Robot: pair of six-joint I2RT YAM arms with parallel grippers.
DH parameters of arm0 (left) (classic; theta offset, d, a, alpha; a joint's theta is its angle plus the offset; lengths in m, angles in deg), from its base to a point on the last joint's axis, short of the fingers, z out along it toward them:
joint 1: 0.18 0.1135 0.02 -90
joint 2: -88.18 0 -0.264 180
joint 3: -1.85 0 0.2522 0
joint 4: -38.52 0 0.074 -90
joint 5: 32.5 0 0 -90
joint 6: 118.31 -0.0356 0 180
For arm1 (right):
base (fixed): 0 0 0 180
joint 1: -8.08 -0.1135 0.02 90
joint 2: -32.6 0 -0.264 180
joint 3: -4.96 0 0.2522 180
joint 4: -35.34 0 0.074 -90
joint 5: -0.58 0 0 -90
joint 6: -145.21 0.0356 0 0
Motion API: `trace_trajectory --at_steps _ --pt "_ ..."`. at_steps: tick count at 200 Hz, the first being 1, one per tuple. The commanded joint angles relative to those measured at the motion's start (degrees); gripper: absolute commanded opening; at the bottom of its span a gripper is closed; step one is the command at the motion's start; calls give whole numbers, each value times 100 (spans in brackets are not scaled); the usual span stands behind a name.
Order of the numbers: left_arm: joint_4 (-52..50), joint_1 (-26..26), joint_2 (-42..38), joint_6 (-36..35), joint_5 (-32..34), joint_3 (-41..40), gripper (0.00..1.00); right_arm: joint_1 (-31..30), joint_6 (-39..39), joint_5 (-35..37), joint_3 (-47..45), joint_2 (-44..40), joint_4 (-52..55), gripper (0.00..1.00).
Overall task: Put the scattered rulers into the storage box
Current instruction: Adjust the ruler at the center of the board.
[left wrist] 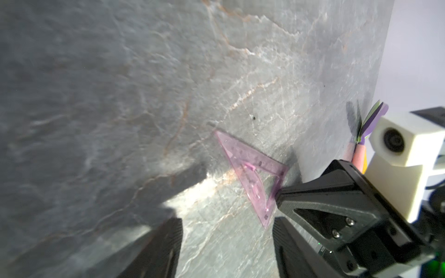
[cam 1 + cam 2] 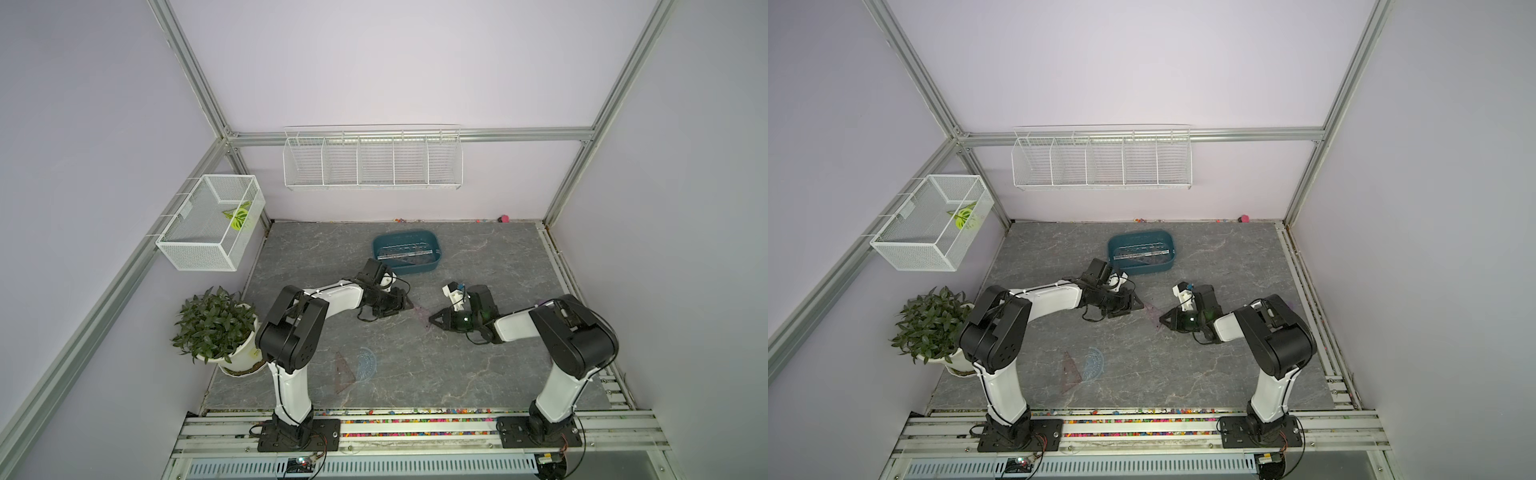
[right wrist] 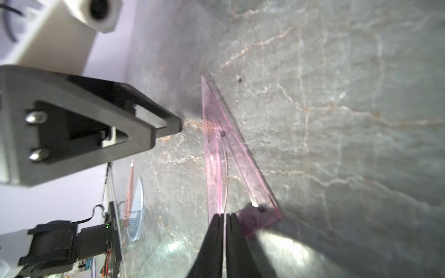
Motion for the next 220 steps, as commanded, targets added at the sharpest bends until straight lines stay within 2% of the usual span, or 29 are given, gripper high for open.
trace_trajectory --at_steps 1,47,79,106,220 --pt "-291 82 508 71 427 14 66 120 3 542 -513 423 512 13" --pt "-172 89 991 206 659 546 66 203 -68 462 -508 497 504 13" --pt "-151 74 1175 184 1114 762 66 203 -29 427 -544 555 390 13" --pt "-249 -21 1326 99 1133 870 65 213 -15 420 -545 554 378 13" --pt "-812 -147 1480 -321 897 388 62 211 29 362 -484 623 301 13"
